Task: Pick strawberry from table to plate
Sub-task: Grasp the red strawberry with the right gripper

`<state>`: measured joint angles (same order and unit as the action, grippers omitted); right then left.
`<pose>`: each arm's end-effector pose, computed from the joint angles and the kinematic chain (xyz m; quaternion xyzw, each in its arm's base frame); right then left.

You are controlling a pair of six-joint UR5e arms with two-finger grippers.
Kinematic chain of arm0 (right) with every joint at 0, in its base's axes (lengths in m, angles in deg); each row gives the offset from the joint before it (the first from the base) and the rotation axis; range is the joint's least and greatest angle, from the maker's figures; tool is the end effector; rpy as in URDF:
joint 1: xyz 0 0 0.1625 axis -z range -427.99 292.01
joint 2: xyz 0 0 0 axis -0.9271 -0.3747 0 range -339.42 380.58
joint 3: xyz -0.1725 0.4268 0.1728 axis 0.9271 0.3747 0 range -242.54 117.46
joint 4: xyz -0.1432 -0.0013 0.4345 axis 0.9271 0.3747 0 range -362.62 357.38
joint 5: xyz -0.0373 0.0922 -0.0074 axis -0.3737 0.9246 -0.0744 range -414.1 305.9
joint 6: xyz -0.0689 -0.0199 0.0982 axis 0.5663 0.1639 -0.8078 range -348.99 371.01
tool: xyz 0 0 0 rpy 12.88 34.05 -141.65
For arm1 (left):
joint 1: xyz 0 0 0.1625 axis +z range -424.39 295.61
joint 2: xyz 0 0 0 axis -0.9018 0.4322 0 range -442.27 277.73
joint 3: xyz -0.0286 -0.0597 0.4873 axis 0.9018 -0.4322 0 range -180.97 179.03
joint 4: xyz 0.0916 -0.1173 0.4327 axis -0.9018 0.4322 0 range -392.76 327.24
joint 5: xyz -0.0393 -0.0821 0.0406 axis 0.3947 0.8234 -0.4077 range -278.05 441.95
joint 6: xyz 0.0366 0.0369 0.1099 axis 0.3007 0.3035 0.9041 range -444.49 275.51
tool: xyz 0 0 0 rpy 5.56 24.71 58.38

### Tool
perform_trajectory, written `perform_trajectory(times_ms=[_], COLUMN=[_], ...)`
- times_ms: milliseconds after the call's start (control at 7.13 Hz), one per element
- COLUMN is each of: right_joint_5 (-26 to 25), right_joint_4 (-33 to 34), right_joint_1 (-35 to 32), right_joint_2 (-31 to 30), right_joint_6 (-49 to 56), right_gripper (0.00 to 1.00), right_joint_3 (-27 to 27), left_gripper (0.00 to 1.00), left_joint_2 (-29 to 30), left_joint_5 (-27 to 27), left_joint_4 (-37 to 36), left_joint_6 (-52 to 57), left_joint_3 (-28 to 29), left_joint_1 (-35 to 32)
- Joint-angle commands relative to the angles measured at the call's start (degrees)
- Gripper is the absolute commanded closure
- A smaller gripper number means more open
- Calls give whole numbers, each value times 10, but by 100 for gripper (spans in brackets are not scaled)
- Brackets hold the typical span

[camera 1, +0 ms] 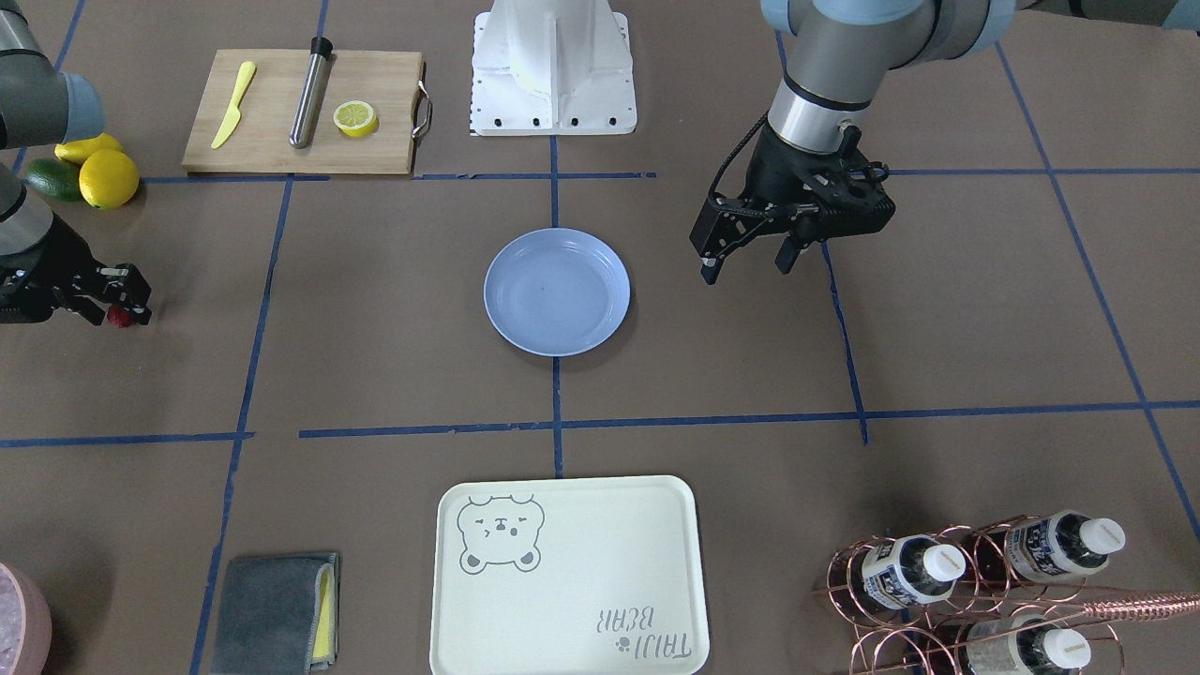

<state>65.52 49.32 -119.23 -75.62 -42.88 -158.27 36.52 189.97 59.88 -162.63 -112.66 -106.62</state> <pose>-0.2736 -0.4577 0.6778 0.0402 -0.3924 0.0388 0.9181 0.4300 -0.5196 0.2455 0.0760 0.4570 -0.1638 0.8710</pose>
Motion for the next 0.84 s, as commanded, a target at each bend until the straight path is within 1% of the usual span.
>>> perform_trajectory(times_ms=[0,140,280,421,561,701], right_joint_5=[0,2,5,10,21,24], right_joint_4=[1,1,1,10,51,117], right_joint_1=[-1,-2,-3,-4,-9,-9], right_joint_2=[-4,-6,-6,-4,3,37], right_joint_6=[4,6,6,6,5,-1], right_gripper=[87,100,100,100,100,100], right_joint_3=[-1,-5,-13,-43,-82,-123], left_gripper=[0,0,0,0,0,0], left_joint_2=[2,3,2,0,2,0], left_joint_5=[0,0,3,22,33,33], left_joint_4=[0,0,-2,-9,-37,-68], left_joint_6=[0,0,0,1,37,94], left_joint_3=[0,-1,-5,-9,-13,-15], left_joint_1=[0,-1,-7,-48,-78,-99])
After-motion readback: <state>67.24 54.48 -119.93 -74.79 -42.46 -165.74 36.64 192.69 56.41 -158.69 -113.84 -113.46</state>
